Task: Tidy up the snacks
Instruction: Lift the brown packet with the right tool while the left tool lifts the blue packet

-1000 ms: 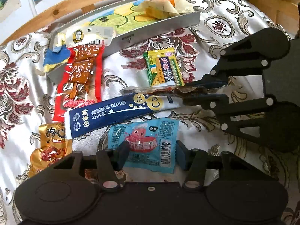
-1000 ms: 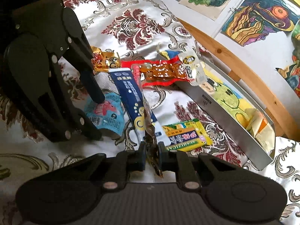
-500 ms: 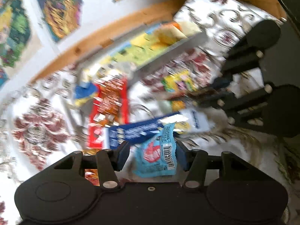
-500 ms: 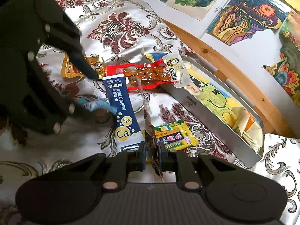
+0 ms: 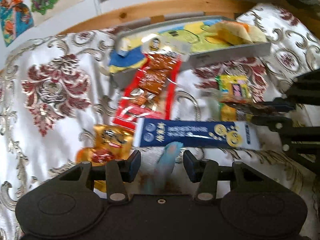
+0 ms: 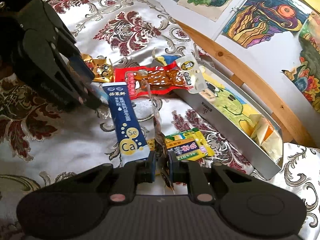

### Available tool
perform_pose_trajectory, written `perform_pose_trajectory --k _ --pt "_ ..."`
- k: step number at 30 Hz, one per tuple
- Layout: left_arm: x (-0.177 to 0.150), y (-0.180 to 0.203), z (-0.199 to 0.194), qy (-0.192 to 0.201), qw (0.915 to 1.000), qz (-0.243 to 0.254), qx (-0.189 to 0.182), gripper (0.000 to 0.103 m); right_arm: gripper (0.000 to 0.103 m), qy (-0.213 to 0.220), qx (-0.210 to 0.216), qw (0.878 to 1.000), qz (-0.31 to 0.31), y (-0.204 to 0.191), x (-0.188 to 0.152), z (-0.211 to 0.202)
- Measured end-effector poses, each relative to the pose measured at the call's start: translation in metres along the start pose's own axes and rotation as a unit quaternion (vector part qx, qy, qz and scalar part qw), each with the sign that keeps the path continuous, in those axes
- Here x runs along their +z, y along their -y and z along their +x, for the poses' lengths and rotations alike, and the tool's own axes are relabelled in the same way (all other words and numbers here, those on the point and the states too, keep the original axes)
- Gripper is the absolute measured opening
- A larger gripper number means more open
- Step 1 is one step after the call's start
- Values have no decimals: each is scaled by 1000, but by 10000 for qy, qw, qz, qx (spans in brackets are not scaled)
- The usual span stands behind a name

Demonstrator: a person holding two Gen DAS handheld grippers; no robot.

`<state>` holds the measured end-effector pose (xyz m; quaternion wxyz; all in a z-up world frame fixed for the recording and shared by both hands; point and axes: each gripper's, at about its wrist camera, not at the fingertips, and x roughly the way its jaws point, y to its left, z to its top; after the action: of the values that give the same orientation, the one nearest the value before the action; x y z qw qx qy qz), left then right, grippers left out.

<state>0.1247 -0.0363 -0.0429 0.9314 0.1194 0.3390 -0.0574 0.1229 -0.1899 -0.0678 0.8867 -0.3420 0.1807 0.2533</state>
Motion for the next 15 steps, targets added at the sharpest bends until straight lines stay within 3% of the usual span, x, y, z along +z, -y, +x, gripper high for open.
perform_pose_trajectory --k 7,15 --pt "-15 24 2 -204 9968 768 -111 49 15 -49 33 10000 -80 -3 -1 2" --pt "-22 16 0 -406 9973 614 19 67 15 -22 37 9999 -127 -6 0 1"
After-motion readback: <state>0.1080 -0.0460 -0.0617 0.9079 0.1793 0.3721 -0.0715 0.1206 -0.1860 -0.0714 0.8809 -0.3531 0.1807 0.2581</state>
